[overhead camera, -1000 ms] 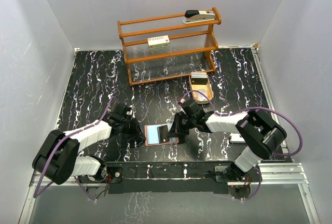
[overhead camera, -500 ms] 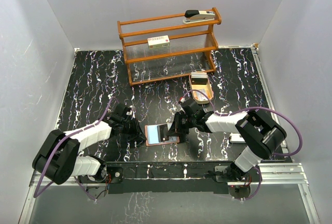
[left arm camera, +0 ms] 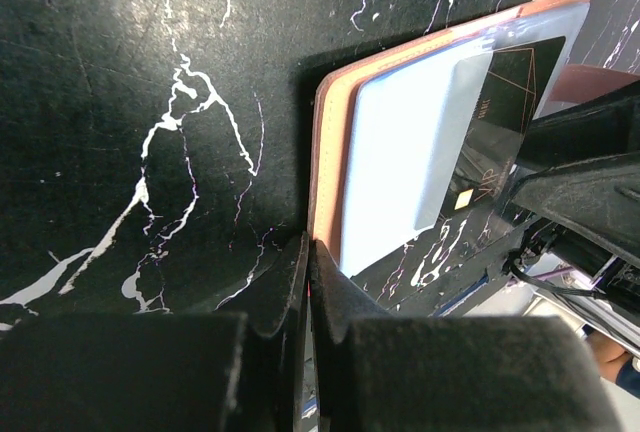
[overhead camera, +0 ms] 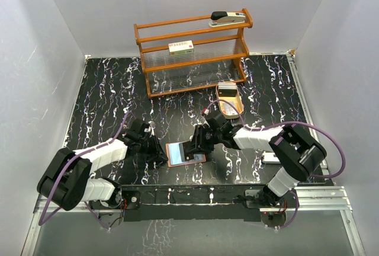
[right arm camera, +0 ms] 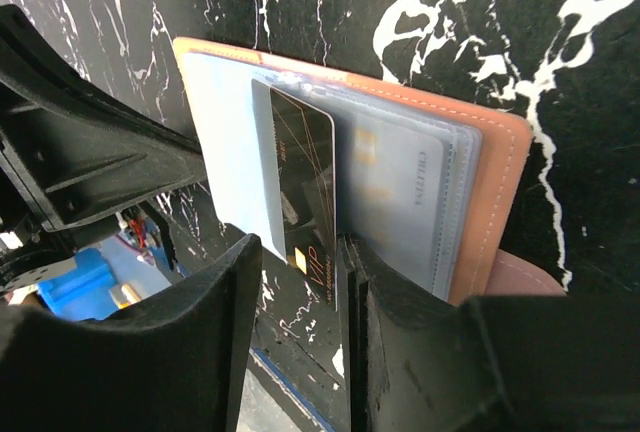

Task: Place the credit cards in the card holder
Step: Insert the credit card into the card holder.

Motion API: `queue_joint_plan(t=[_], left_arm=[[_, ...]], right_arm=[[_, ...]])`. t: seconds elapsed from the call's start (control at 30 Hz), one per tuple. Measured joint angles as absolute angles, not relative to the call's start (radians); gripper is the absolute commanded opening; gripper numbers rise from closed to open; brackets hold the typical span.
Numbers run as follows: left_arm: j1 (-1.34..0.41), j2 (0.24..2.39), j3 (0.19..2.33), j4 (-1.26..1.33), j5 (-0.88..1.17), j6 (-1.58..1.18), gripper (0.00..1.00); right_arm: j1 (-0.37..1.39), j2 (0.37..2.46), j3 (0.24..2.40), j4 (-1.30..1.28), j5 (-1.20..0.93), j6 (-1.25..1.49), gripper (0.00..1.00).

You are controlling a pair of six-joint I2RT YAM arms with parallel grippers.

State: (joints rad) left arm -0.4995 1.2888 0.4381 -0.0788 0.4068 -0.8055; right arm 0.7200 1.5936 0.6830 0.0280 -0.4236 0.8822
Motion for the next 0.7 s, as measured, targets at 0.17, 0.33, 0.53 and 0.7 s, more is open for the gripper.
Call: queue_joint_plan(t=[0.17,0.33,0.53,0.7], left_arm=[[-0.500,1.296,0.438,-0.071,0.416,-0.809,0.00],[-0.500,1.306,0.438,-0.060,0.428,-0.810,0.00],[-0.500,1.308,0.438,-0.056,0.431,-0.812,0.00],[-0.500,1.308,0.437,-0.053,0.432,-0.813,0.00]], right_arm=[[0.720,1.585,0.705,-0.021,-0.390,0.864,0.40],[0.720,1.584,0.724,-0.051,-0.376,0.854,0.42],[0.736,1.585,0.730,-0.054,-0.364,0.848,0.40],[0.754,1.594,0.740,-0.052,-0.352,0.847,0.40]])
